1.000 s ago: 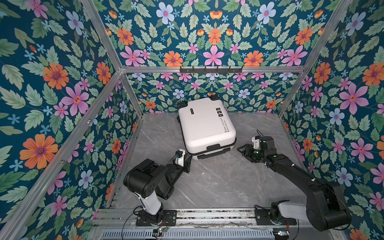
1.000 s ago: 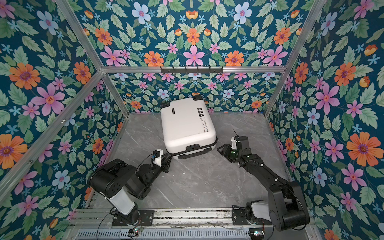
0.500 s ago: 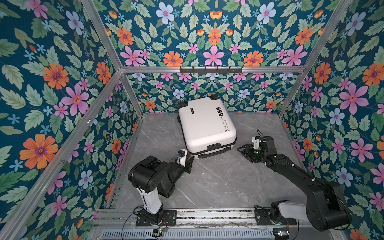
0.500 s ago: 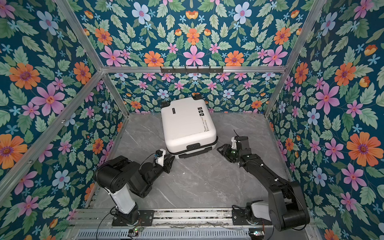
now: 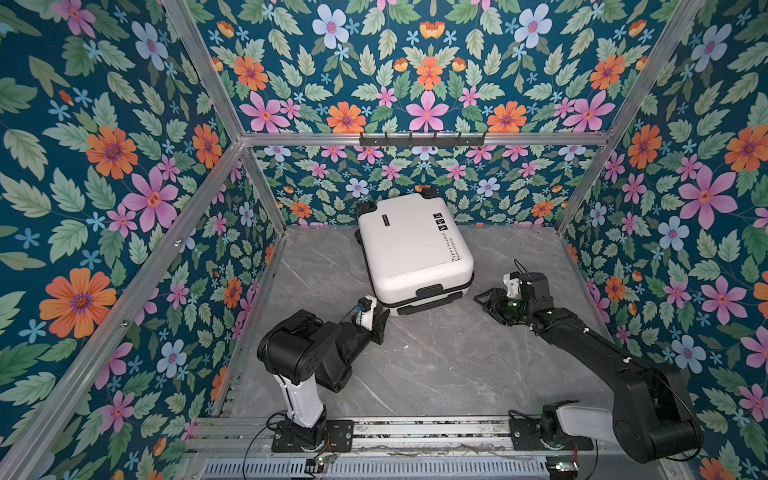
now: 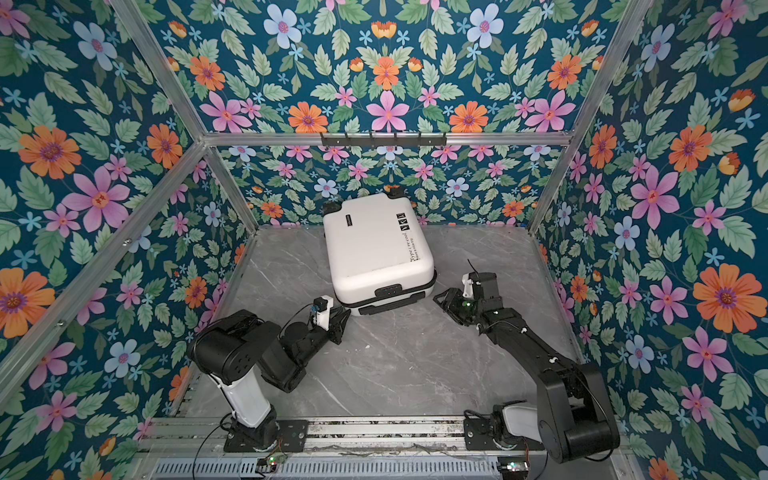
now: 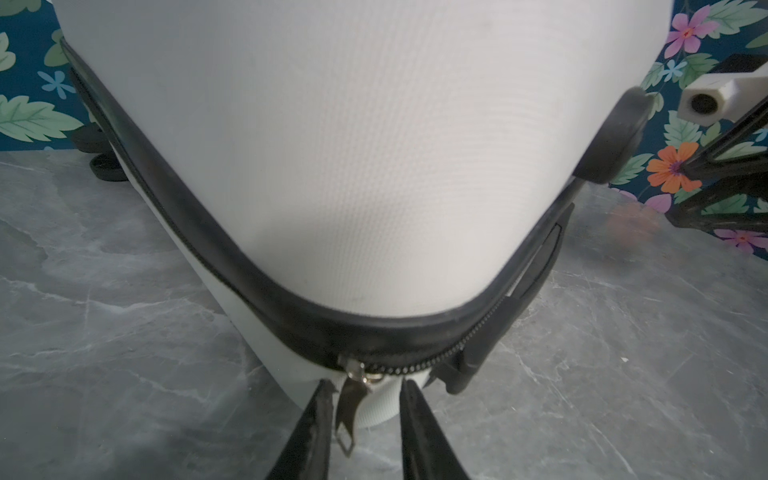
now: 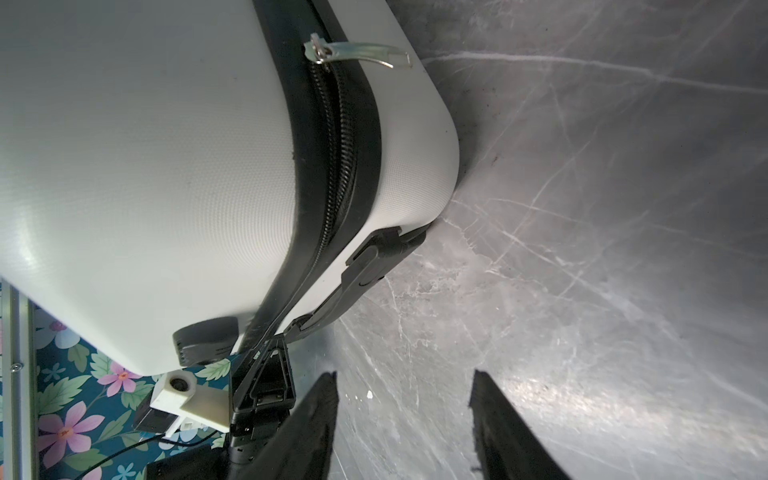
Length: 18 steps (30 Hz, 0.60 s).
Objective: Pack the luggage
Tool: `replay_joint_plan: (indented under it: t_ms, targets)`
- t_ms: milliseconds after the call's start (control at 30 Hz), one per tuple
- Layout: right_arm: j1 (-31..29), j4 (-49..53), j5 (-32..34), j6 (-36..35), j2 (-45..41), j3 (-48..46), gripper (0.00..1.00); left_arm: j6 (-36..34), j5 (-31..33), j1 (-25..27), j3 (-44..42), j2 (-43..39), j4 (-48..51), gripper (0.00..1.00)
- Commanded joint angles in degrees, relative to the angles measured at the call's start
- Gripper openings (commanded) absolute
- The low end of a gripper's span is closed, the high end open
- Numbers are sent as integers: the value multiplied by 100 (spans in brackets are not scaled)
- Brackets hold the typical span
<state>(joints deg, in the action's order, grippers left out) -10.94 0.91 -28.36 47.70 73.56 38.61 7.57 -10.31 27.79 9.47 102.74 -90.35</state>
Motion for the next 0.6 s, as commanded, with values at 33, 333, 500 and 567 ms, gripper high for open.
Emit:
replay_joint_plan:
  t_ms: [33,333,500,567]
  targets:
    - [-5,-150,-95,29,9,33,53,7,2,-10,50,14,-97,26]
    - [-9,-200,-115,89,-51,-42,53,-41,108,-10,87,-8,-18,15]
    - [-5,-314,-176,166,-17,-107,53,-50,96,-9,64,-107,31,2]
    - [-13,-402,-213,240,17,-138,53,-63,74,-6,64,-179,110,0]
